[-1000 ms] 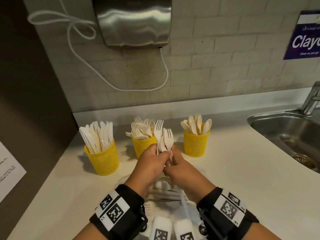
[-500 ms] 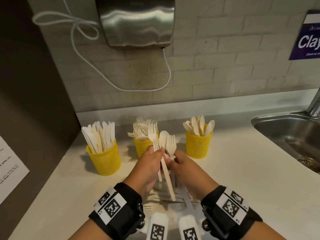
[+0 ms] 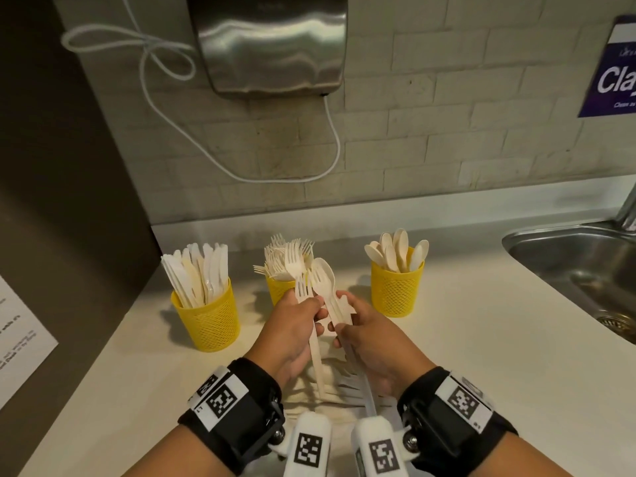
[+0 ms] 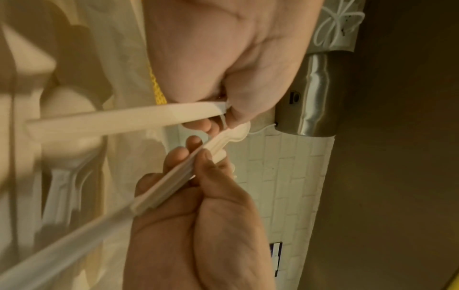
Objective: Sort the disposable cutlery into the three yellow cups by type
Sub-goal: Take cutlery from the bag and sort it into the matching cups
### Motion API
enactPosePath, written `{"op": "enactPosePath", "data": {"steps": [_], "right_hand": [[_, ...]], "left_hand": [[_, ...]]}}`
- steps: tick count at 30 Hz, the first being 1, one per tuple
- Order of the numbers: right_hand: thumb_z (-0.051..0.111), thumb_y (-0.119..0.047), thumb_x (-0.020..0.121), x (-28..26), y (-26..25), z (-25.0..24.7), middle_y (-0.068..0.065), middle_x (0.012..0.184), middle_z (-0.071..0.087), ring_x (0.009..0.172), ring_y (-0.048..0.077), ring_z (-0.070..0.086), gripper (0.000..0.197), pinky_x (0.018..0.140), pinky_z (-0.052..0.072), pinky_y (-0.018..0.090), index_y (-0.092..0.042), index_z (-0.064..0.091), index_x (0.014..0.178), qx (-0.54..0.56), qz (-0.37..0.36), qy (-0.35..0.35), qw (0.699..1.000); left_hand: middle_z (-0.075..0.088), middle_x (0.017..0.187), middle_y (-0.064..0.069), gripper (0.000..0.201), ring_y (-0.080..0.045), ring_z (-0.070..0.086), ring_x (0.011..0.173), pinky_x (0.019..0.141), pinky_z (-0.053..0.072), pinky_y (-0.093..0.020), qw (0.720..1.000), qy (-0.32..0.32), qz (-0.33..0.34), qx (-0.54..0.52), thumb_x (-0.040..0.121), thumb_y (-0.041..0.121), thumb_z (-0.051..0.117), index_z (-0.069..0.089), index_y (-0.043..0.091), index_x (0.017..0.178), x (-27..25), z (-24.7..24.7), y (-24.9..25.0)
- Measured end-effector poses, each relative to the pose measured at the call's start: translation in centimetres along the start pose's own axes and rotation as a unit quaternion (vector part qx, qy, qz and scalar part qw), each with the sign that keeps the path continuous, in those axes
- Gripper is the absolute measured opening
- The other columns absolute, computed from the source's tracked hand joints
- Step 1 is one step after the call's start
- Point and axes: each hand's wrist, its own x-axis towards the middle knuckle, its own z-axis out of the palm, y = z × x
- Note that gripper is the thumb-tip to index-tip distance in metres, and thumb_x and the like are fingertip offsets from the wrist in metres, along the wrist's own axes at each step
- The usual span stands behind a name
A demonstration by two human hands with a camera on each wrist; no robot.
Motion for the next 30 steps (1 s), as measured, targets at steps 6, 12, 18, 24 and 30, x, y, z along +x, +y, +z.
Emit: {"op": "enactPosePath", "data": {"steps": [6, 12, 18, 24, 30], "right_hand": [[0.05, -0.007, 0.094, -0.2, 0.0, 0.6, 0.0, 0.064, 0.063, 0.052, 0.014, 0.05, 0.02, 0.045, 0.04, 0.022, -0.02, 0.066, 0.094, -0.006, -0.002, 0.041, 0.999], [0.041, -0.003, 0.098, 0.8, -0.4, -0.9, 0.005, 0.079, 0.06, 0.063, 0.012, 0.05, 0.02, 0.053, 0.04, 0.023, -0.01, 0.058, 0.103, 0.222, 0.033, 0.085, 0.971], [0.04, -0.004, 0.098, 0.3, -0.6, -4.6, 0.005, 0.075, 0.055, 0.061, 0.014, 0.048, 0.017, 0.05, 0.042, 0.024, -0.011, 0.054, 0.104, 0.341, -0.005, 0.099, 0.935], [0.039, -0.005, 0.099, -0.3, -0.7, -4.3, 0.006, 0.074, 0.057, 0.062, 0.014, 0.05, 0.017, 0.055, 0.041, 0.026, -0.011, 0.054, 0.105, 0.302, -0.012, 0.079, 0.95], [0.038, -0.005, 0.099, -0.5, -0.9, -4.5, 0.007, 0.074, 0.055, 0.063, 0.015, 0.049, 0.018, 0.058, 0.04, 0.027, -0.009, 0.054, 0.107, 0.293, -0.014, 0.08, 0.953]], "left_hand": [[0.065, 0.111, -0.01, 0.033, -0.026, 0.064, 0.099, 0.081, 0.053, -0.037, 0.987, 0.007, 0.019, -0.161, 0.094, -0.005, 0.043, 0.052, 0.013, 0.12, -0.3, 1.5, -0.7], [0.058, 0.089, -0.008, 0.032, -0.017, 0.059, 0.08, 0.083, 0.049, -0.031, 0.986, 0.026, 0.084, -0.145, 0.092, -0.013, 0.039, 0.052, 0.012, 0.109, 1.5, 0.3, 2.7], [0.061, 0.099, -0.002, 0.036, -0.009, 0.06, 0.089, 0.095, 0.048, -0.033, 0.977, 0.006, 0.185, -0.108, 0.091, -0.012, 0.042, 0.052, 0.02, 0.105, 5.1, -1.5, 8.4], [0.065, 0.109, -0.006, 0.028, -0.017, 0.063, 0.099, 0.093, 0.05, -0.036, 0.957, 0.072, 0.226, 0.17, 0.087, 0.005, 0.061, 0.052, 0.011, 0.113, 7.3, -0.9, 6.8], [0.056, 0.108, -0.011, 0.025, -0.023, 0.058, 0.093, 0.084, 0.049, -0.034, 0.865, 0.135, 0.302, 0.378, 0.089, 0.023, 0.061, 0.06, 0.004, 0.104, 8.5, -1.1, 6.0]]}}
